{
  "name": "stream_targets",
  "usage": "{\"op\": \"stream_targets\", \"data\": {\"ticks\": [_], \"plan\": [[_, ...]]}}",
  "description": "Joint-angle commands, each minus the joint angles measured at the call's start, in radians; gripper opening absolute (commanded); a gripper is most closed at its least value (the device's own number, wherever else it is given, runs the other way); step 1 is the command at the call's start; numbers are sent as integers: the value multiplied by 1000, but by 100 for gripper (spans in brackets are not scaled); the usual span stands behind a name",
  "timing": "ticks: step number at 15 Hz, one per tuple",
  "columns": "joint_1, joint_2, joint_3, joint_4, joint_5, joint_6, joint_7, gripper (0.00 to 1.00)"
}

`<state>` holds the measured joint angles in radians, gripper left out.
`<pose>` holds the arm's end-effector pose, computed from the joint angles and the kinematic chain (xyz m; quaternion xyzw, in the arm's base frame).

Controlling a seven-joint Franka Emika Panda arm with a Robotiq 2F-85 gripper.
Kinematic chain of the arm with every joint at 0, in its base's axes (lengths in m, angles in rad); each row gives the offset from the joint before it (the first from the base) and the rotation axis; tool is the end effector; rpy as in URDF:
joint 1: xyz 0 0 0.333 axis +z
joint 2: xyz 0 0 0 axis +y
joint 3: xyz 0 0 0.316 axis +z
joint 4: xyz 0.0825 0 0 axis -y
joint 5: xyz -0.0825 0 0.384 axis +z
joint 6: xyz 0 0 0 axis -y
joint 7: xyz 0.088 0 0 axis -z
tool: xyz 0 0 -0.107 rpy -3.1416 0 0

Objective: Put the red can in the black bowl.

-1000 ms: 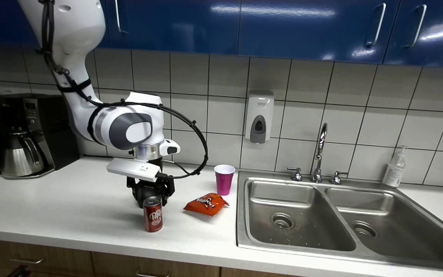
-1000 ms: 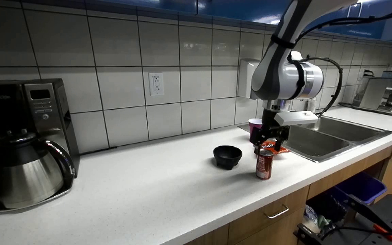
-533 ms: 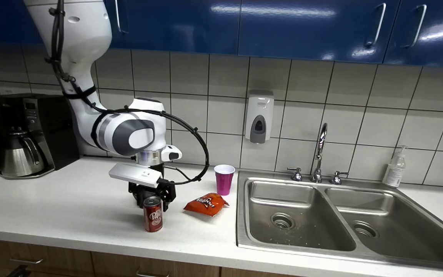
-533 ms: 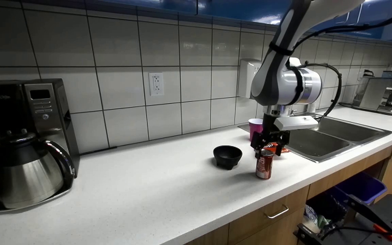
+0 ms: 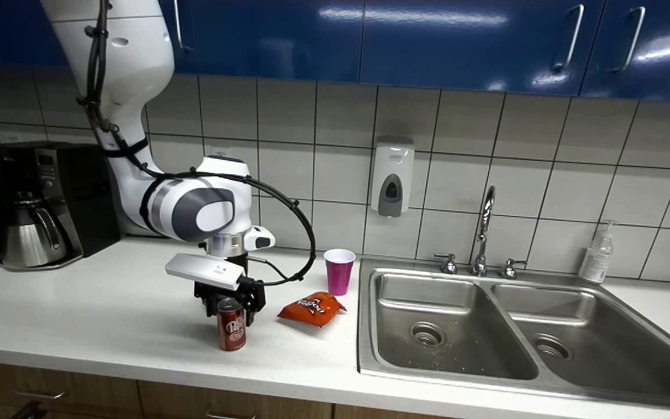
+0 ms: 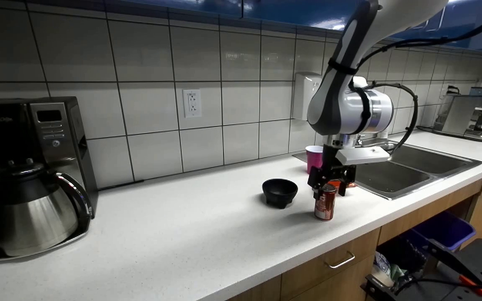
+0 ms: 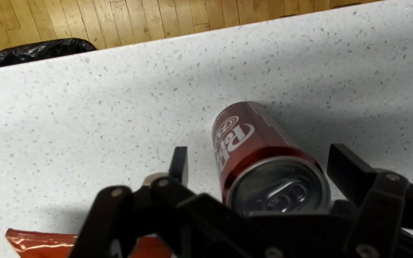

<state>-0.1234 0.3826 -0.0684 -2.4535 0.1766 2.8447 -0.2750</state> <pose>0.4661 -0.1024 0.1481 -0.9991 0.0402 -0.0087 0.0118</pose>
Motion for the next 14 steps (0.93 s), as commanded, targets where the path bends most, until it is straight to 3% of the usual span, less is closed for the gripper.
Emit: {"op": "stream_targets", "data": {"ticks": [1,7,8,9,13,14], "plan": [[-36,24,35,20,-18,22,34,100],[-37,51,44,33,-24,41,52,100],[-38,53,45,36,-24,42,55,90],[-42,55,50,38,-21,39,53,72],[-45,58,52,42,-21,40,57,42],[-47,58,54,42,-21,40,57,39]]}}
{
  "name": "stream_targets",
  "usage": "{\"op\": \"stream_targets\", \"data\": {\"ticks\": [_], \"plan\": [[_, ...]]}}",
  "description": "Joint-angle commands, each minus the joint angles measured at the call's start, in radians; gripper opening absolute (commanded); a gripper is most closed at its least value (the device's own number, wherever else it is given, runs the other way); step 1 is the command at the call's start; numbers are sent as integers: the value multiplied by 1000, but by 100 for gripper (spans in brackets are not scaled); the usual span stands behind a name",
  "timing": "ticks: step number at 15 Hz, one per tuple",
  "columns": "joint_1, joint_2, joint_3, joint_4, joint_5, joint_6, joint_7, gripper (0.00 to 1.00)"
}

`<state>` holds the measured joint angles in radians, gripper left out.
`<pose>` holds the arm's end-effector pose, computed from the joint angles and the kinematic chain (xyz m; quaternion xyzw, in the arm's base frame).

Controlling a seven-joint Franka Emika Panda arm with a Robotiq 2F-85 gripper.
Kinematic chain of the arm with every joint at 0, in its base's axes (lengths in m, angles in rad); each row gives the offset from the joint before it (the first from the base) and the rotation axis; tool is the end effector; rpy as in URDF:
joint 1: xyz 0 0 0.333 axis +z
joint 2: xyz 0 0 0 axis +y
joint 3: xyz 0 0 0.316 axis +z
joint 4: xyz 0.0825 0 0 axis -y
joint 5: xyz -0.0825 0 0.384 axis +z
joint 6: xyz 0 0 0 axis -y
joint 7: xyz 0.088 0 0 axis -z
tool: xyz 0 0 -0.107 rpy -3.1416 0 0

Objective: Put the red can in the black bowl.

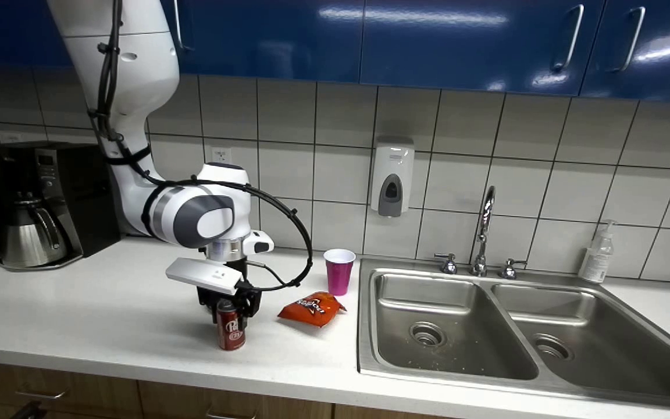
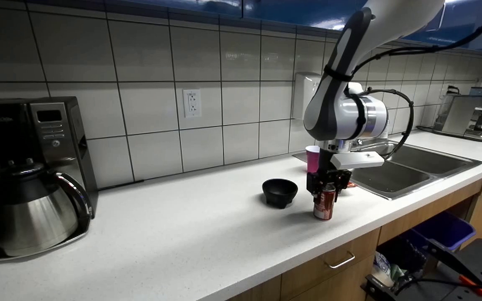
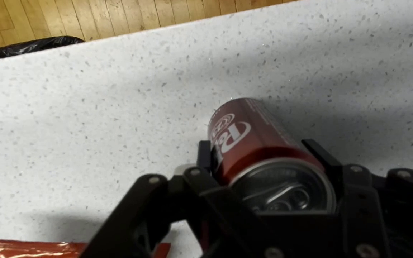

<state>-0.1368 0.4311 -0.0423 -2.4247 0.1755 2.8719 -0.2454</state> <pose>0.4736 -0.0974 0.1350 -0.9986 0.0492 -0.0119 0.0130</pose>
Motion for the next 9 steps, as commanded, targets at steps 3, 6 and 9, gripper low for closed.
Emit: {"op": "stream_targets", "data": {"ticks": [3,6,9], "plan": [[-36,-4,26,9,-24,4,27,39],[-45,-53,29,-4,-22,-15,17,39],[-46,-98,26,-13,-22,-18,19,39]]}}
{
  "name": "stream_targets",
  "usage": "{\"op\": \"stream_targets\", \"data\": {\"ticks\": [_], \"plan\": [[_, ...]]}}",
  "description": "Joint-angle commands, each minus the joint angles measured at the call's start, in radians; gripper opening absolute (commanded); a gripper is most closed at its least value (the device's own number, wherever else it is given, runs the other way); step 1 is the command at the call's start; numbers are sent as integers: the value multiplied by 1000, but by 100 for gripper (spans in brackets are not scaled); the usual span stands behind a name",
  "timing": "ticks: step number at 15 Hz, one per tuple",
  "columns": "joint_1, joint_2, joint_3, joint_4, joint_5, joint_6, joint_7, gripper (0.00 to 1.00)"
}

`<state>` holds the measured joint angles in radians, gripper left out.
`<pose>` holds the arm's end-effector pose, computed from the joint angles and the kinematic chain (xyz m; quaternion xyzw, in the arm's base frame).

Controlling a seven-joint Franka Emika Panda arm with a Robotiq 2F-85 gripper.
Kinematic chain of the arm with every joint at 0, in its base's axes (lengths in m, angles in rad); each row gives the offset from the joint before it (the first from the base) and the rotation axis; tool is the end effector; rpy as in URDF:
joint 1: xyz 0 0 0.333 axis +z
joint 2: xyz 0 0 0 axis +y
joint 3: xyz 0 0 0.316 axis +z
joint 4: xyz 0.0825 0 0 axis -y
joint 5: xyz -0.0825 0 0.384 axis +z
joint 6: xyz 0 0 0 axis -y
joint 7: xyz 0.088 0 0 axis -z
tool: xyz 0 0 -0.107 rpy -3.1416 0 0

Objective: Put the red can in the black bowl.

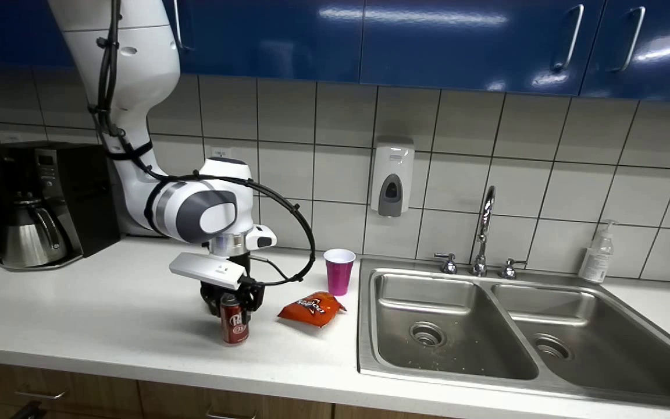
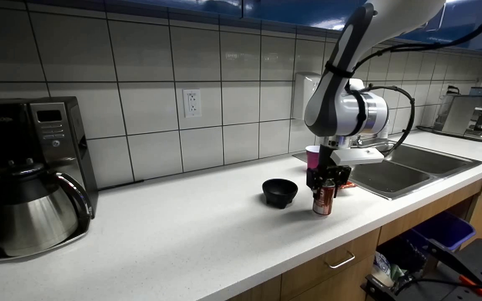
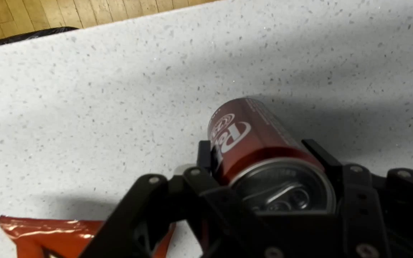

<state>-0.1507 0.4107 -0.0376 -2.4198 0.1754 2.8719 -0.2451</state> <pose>0.4788 -0.1025 0.1462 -0.9982 0.0539 -0.0246 0.0126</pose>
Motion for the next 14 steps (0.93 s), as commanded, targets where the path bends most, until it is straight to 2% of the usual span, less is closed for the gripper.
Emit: {"op": "stream_targets", "data": {"ticks": [1,14], "plan": [[-32,-92,20,-20,-21,-17,19,39],[1,-259,22,-54,-5,-15,21,39]]}}
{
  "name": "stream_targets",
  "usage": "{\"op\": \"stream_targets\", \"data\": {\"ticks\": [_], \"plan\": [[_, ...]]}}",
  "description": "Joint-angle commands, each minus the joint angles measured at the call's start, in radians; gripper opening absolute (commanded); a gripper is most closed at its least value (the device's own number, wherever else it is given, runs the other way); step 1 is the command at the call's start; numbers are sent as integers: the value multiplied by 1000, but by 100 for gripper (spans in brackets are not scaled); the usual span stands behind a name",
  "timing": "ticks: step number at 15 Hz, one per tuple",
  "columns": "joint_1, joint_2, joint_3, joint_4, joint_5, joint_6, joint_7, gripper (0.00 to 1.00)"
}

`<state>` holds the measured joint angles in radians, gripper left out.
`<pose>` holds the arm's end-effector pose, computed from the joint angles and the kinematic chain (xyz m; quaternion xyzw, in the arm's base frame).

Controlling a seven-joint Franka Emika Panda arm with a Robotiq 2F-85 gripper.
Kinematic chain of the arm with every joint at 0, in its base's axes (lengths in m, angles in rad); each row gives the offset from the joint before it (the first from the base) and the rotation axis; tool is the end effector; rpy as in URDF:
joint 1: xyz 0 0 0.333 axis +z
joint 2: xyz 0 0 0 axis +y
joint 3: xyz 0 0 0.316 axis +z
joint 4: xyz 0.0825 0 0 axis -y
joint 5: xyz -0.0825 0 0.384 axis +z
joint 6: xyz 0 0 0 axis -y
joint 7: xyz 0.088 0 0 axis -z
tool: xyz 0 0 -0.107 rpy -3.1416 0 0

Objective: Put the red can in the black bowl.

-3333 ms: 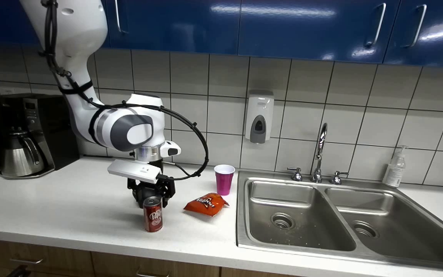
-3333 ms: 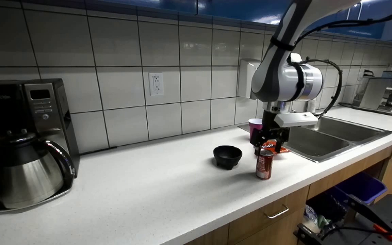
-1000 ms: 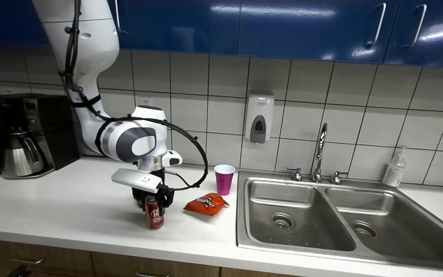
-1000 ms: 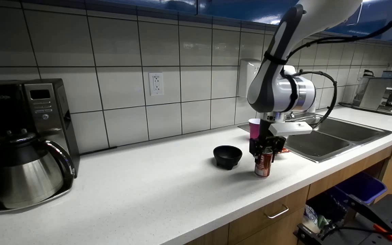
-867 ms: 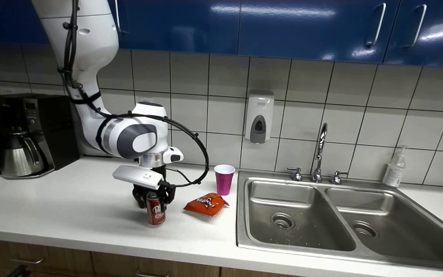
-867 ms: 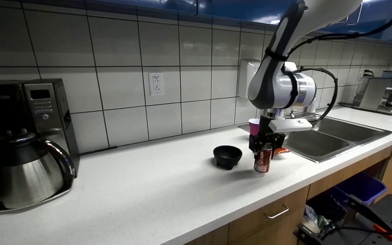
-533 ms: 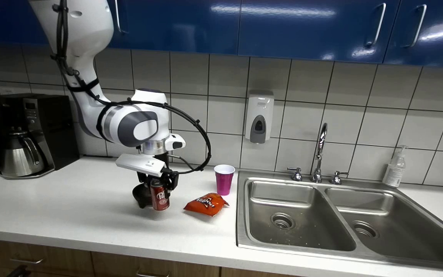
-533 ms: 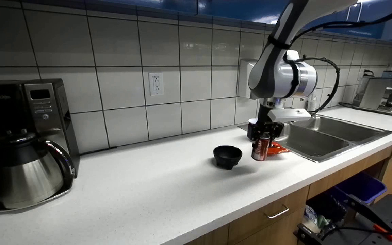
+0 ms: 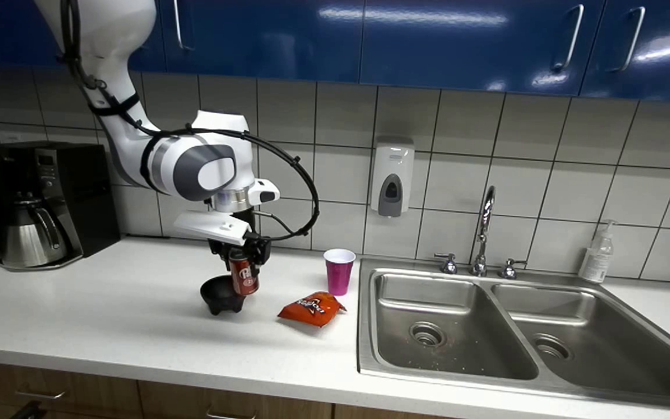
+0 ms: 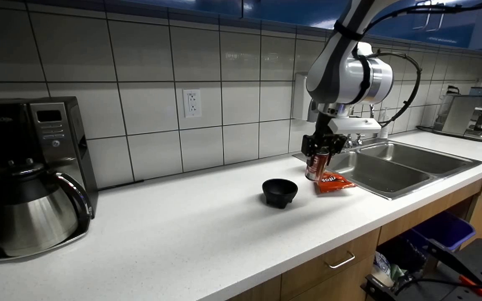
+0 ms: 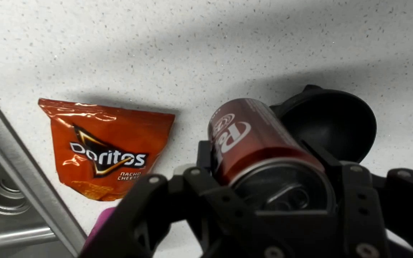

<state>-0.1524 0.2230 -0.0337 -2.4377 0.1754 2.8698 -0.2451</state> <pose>0.4980 -0.1040 0.2340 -0.9928 0.0514 -0.1080 0.0056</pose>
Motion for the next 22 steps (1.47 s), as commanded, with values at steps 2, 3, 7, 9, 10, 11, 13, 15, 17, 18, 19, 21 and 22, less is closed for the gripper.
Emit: {"op": "stream_targets", "data": {"ticks": [2,3,7,9,10,11,13,15,17,18,19,21,22], "plan": [[11,-84,30,-40,4,-8,17,39],[17,-87,33,-42,4,-1,20,39],[39,-76,51,-26,12,1,35,39],[53,-62,57,-16,9,5,53,39],[60,-55,59,-9,8,6,65,39],[66,-49,62,-5,6,5,75,39],[86,-34,57,7,-11,10,109,39],[106,-13,49,24,-29,9,148,39],[125,8,39,40,-51,14,191,39],[133,21,34,51,-63,17,212,39],[141,33,28,61,-75,17,232,39],[157,58,14,85,-102,13,275,39],[165,69,6,95,-114,12,294,39]]}}
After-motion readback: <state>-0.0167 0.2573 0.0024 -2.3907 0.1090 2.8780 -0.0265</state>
